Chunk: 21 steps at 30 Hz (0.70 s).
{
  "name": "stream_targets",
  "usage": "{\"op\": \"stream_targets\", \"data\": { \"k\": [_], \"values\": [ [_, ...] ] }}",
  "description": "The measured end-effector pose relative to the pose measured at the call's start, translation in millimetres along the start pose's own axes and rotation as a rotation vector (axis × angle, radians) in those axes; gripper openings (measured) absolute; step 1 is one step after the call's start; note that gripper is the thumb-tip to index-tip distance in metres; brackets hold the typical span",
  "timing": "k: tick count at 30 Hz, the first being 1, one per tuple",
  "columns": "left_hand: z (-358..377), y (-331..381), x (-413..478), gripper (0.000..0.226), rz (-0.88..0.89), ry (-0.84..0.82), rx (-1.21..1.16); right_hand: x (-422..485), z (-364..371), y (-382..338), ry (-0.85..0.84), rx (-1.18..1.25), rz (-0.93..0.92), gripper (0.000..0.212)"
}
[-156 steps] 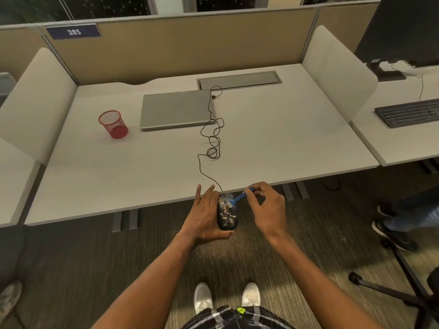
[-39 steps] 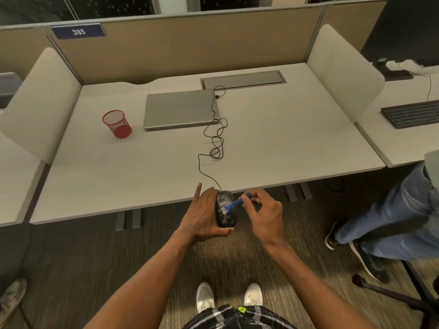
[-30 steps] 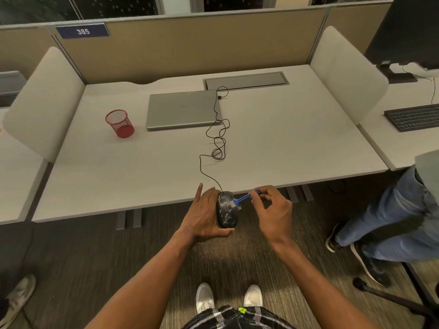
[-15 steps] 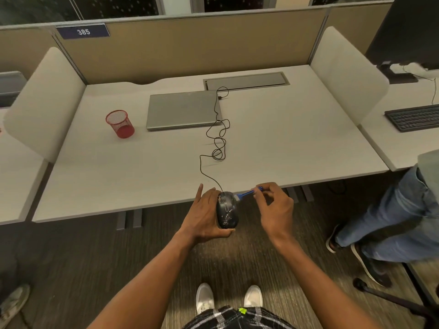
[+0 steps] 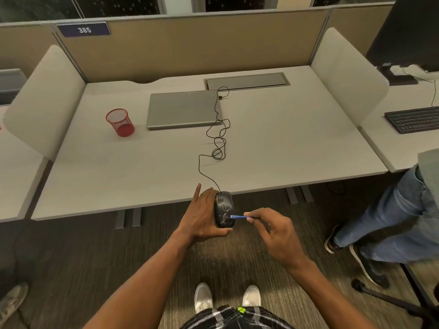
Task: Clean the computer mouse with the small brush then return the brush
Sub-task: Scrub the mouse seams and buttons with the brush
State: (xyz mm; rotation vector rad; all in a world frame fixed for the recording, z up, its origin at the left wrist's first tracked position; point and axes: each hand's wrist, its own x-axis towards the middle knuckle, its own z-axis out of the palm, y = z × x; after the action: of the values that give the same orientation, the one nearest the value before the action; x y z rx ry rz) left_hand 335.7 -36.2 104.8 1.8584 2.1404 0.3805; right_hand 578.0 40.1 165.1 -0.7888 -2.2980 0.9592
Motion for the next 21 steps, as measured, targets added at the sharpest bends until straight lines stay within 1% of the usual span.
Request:
{"op": "stream_targets", "data": {
  "k": [5, 9, 12, 16, 21],
  "values": [
    [0.8, 4.0, 0.7, 0.121, 0.015, 0.008, -0.002, 3.5, 1.5, -9.5, 0.088, -0.018, -0.042, 0.02],
    [-0.3, 7.5, 2.5, 0.123, 0.01, 0.008, -0.01, -4.4, 11.1, -14.4, 0.067, -0.09, -0.07, 0.02],
    [-0.3, 6.3, 2.3, 0.127, 0.0, 0.003, -0.02, -11.6, 16.2, -19.1, 0.05, -0.07, -0.08, 0.017],
    [0.0, 3.2, 1.0, 0.128, -0.016, -0.009, -0.044, -11.6, 20.8, -26.3, 0.036, -0.005, -0.039, 0.015],
    [0.9, 2.6, 2.1, 0.127, 0.009, -0.019, -0.017, -3.2, 20.4, -24.7, 0.078, 0.01, 0.021, 0.012]
  ]
}}
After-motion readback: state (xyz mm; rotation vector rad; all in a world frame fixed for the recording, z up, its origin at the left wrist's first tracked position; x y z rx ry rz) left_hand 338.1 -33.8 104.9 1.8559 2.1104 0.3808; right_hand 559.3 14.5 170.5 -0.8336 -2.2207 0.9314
